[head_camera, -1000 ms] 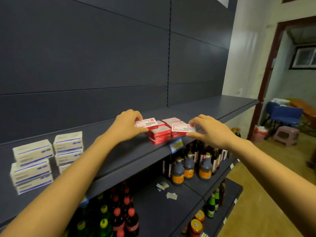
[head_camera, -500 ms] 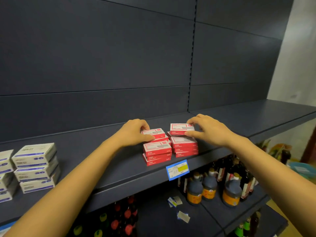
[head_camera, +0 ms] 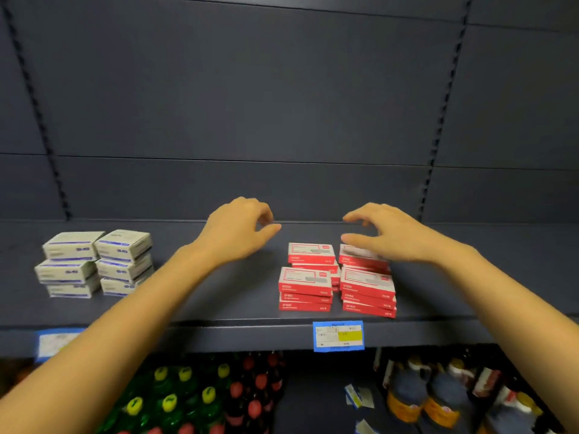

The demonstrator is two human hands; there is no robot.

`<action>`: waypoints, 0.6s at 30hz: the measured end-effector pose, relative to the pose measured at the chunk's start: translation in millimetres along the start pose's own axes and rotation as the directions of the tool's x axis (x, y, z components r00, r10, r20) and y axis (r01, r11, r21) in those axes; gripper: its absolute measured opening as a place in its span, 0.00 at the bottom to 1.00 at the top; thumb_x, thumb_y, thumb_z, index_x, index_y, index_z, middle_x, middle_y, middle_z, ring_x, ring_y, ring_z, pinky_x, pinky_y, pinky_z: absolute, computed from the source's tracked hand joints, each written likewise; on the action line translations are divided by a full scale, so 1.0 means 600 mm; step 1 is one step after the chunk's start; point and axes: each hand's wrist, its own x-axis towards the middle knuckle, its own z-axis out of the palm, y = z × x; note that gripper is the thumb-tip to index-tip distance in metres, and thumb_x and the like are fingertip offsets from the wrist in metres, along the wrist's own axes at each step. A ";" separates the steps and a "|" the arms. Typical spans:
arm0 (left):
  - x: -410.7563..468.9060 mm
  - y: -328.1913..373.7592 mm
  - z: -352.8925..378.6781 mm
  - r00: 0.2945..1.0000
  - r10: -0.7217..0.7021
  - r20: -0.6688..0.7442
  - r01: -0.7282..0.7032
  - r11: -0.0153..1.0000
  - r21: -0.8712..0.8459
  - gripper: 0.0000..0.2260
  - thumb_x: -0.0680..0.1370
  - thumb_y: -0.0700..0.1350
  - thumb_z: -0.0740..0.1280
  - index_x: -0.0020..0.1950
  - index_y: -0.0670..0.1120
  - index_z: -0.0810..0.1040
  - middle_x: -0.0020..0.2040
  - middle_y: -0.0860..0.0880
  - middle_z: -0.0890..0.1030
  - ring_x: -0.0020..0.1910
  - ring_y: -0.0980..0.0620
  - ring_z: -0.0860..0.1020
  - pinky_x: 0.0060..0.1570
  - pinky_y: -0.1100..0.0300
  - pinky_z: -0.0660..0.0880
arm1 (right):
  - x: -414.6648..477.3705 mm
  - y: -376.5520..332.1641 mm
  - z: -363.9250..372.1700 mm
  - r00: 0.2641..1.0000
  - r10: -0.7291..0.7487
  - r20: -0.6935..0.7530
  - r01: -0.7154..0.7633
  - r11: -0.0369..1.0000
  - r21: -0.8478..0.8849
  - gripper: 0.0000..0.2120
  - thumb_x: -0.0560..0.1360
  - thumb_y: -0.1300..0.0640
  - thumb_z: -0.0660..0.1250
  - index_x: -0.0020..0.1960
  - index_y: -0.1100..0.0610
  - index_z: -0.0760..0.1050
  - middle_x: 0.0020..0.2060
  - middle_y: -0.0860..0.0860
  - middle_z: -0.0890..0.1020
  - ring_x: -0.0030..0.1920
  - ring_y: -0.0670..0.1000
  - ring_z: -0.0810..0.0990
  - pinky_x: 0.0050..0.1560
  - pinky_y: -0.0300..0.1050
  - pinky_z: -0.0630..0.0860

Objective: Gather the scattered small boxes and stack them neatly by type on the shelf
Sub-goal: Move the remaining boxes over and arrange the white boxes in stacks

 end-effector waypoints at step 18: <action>-0.314 -0.260 -0.259 0.824 -0.540 -0.175 0.565 0.756 0.331 0.14 0.77 0.53 0.62 0.54 0.45 0.78 0.55 0.46 0.79 0.54 0.46 0.76 0.51 0.52 0.73 | 0.128 -0.436 0.102 0.782 -0.622 -0.032 0.615 0.763 0.197 0.18 0.75 0.50 0.62 0.64 0.50 0.71 0.62 0.48 0.76 0.61 0.51 0.74 0.62 0.53 0.71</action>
